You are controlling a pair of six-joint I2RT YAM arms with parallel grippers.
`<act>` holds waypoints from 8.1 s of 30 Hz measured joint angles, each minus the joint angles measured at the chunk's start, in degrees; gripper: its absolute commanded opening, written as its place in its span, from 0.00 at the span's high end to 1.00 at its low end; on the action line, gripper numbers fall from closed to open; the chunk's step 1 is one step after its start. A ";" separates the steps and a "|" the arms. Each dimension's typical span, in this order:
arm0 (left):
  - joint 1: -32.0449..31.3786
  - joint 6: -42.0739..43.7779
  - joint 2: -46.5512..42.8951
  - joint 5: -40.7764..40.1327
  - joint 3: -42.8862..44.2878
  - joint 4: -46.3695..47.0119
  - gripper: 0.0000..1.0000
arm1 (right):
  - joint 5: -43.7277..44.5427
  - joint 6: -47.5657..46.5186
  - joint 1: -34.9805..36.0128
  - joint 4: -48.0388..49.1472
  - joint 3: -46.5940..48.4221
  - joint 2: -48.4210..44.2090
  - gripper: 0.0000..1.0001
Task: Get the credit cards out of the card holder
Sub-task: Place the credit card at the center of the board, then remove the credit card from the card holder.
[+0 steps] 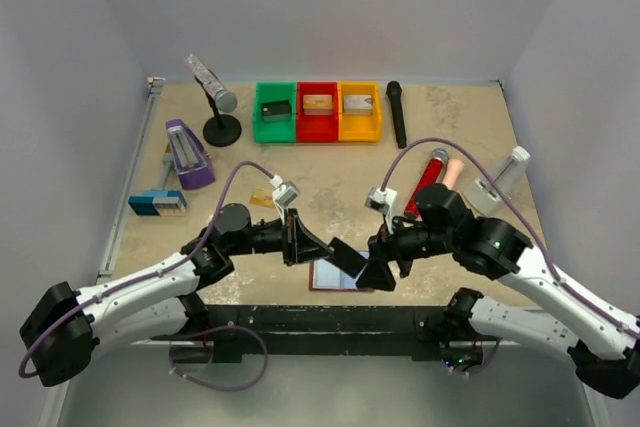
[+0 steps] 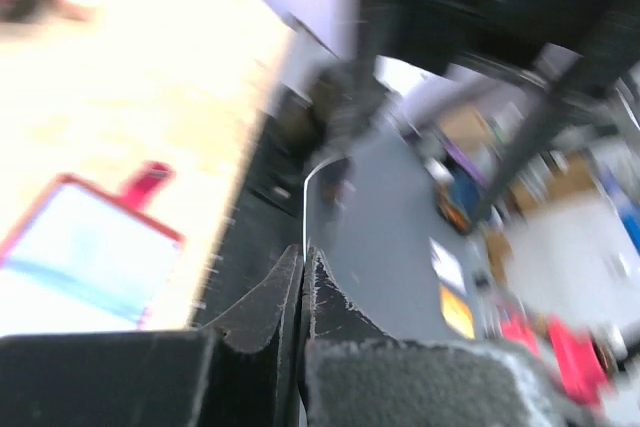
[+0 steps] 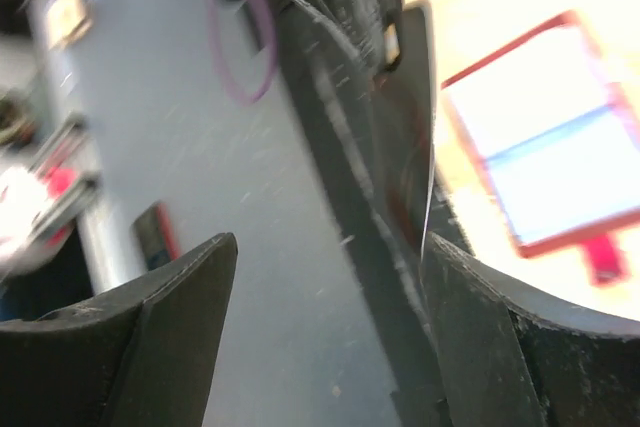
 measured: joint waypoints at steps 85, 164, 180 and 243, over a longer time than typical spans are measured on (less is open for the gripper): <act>22.73 -12.55 -12.09 -36.00 -2.25 -41.57 0.09 | 32.83 27.50 -0.55 3.96 -21.49 -11.65 0.14; -6.60 -13.51 19.41 -35.65 3.78 -23.85 0.27 | 26.69 26.80 -5.60 14.88 -26.97 0.52 1.00; -8.98 -13.46 21.09 -29.83 4.15 -15.80 0.27 | 26.67 26.43 -5.60 16.26 -27.39 3.21 1.00; -12.55 -12.61 25.24 -34.56 10.82 -23.19 0.31 | 15.15 21.07 -5.60 17.79 -26.34 -10.49 1.00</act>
